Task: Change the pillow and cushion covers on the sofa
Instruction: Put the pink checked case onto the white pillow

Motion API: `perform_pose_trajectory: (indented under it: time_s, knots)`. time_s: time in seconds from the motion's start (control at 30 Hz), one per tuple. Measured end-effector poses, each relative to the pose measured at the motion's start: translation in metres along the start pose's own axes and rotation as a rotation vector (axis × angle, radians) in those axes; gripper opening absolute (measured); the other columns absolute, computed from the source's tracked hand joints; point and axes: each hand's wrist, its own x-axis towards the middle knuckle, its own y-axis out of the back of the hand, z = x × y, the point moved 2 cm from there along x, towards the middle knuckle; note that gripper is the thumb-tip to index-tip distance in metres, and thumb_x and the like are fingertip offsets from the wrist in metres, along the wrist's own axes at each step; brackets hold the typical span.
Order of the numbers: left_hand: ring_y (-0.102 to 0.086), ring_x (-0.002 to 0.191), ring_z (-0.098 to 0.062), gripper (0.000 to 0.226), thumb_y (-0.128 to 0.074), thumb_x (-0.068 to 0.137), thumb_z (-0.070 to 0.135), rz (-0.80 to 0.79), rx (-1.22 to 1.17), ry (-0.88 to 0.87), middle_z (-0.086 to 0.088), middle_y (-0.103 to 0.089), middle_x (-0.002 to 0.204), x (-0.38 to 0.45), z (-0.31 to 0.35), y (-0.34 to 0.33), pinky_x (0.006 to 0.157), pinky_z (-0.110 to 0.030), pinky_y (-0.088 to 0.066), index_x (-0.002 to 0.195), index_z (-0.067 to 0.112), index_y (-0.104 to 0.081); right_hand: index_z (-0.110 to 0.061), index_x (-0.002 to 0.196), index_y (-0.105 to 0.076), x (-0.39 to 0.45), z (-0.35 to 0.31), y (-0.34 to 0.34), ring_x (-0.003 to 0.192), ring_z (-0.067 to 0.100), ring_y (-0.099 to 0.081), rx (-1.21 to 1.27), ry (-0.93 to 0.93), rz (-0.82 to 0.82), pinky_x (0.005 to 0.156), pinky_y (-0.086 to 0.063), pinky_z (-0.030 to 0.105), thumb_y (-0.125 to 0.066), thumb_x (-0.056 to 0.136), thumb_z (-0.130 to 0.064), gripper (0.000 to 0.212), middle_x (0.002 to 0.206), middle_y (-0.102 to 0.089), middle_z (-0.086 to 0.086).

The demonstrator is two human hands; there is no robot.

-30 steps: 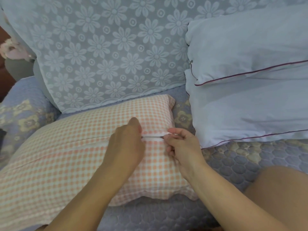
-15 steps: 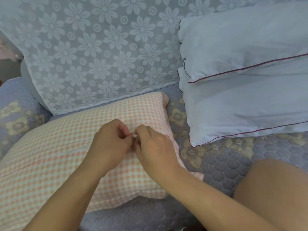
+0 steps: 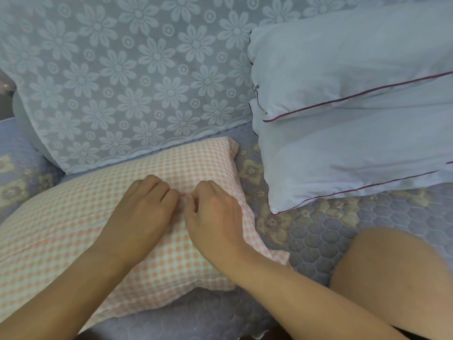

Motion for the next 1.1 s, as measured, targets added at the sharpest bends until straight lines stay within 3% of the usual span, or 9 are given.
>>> perform_pose_trajectory:
  time_s: [0.13, 0.23, 0.33, 0.43, 0.53, 0.67, 0.9, 0.97, 1.1]
  knots:
    - [-0.048, 0.078, -0.031, 0.033, -0.051, 0.067, -0.022, 0.038, 0.027, 0.055, -0.010, -0.054, 0.077, 0.004, -0.005, 0.012, 0.067, -0.042, -0.040, 0.084, 0.005, -0.062, -0.014, 0.077, -0.057, 0.015, 0.033, 0.014, 0.071, 0.021, -0.056, 0.035, -0.304, -0.029, 0.062, -0.043, 0.038, -0.057, 0.091, -0.021, 0.016, 0.075, -0.062, -0.001]
    - [-0.043, 0.072, -0.028, 0.045, -0.054, 0.050, -0.031, 0.050, 0.026, 0.129, -0.010, -0.049, 0.074, -0.002, -0.024, 0.020, 0.059, -0.043, -0.039, 0.078, 0.004, -0.062, -0.015, 0.075, -0.061, 0.019, 0.070, 0.036, 0.072, 0.018, -0.059, 0.104, -0.541, -0.002, 0.064, -0.044, 0.033, -0.059, 0.091, -0.018, 0.016, 0.073, -0.064, -0.003]
    - [-0.046, 0.074, -0.029, 0.048, -0.060, 0.052, -0.030, 0.118, -0.037, 0.271, -0.010, -0.051, 0.076, -0.002, -0.039, 0.026, 0.056, -0.040, -0.038, 0.087, 0.001, -0.071, -0.017, 0.073, -0.061, 0.008, 0.076, 0.042, 0.062, 0.014, -0.058, 0.346, -0.685, -0.005, 0.057, -0.044, 0.025, -0.061, 0.094, -0.014, 0.021, 0.067, -0.064, -0.003]
    - [-0.052, 0.082, -0.026, 0.038, -0.070, 0.069, -0.015, 0.155, -0.158, 0.173, -0.007, -0.059, 0.094, 0.009, 0.006, 0.021, 0.065, -0.038, -0.040, 0.097, 0.009, -0.075, -0.007, 0.075, -0.064, -0.003, 0.070, 0.039, 0.055, 0.013, -0.053, 0.658, -0.822, -0.031, 0.053, -0.046, 0.024, -0.061, 0.095, -0.009, 0.020, 0.061, -0.063, 0.000]
    - [-0.053, 0.088, -0.022, 0.012, -0.063, 0.093, 0.026, 0.148, -0.202, 0.080, 0.003, -0.060, 0.092, 0.029, 0.061, -0.003, 0.075, -0.038, -0.041, 0.092, 0.019, -0.072, -0.005, 0.080, -0.070, 0.000, 0.074, 0.039, 0.068, 0.021, -0.059, 0.894, -0.978, -0.066, 0.064, -0.050, 0.033, -0.069, 0.088, -0.006, 0.008, 0.069, -0.066, 0.008]
    - [-0.051, 0.081, -0.024, 0.015, -0.068, 0.092, 0.026, 0.184, -0.197, 0.142, 0.001, -0.057, 0.081, 0.047, 0.080, -0.021, 0.073, -0.038, -0.038, 0.081, 0.017, -0.063, 0.009, 0.097, -0.071, 0.002, 0.074, 0.045, 0.080, 0.029, -0.067, 1.137, -1.035, -0.138, 0.073, -0.056, 0.036, -0.071, 0.083, 0.000, 0.016, 0.087, -0.070, 0.022]
    - [-0.053, 0.084, -0.019, 0.014, -0.073, 0.087, 0.034, 0.098, -0.330, 0.198, 0.010, -0.061, 0.085, 0.051, 0.060, -0.027, 0.073, -0.040, -0.044, 0.086, 0.023, -0.065, 0.001, 0.083, -0.074, 0.008, 0.074, 0.044, 0.068, 0.023, -0.065, 1.030, -1.026, -0.169, 0.071, -0.055, 0.034, -0.072, 0.080, 0.000, 0.003, 0.073, -0.068, 0.015]
    - [-0.053, 0.090, -0.017, 0.009, -0.070, 0.091, 0.034, 0.071, -0.393, 0.164, 0.014, -0.061, 0.095, 0.052, 0.050, -0.028, 0.076, -0.041, -0.044, 0.094, 0.026, -0.070, -0.002, 0.081, -0.073, 0.010, 0.075, 0.045, 0.063, 0.019, -0.061, 1.031, -1.033, -0.169, 0.068, -0.051, 0.033, -0.074, 0.080, -0.003, 0.001, 0.067, -0.065, 0.010]
    - [-0.052, 0.090, -0.016, 0.028, -0.053, 0.095, 0.048, 0.062, -0.218, -0.030, 0.013, -0.060, 0.092, 0.058, 0.048, -0.026, 0.080, -0.037, -0.039, 0.091, 0.026, -0.070, -0.006, 0.076, -0.075, 0.010, 0.076, 0.043, 0.063, 0.017, -0.062, 0.982, -1.045, -0.185, 0.068, -0.051, 0.034, -0.076, 0.079, -0.006, 0.003, 0.065, -0.068, 0.005]
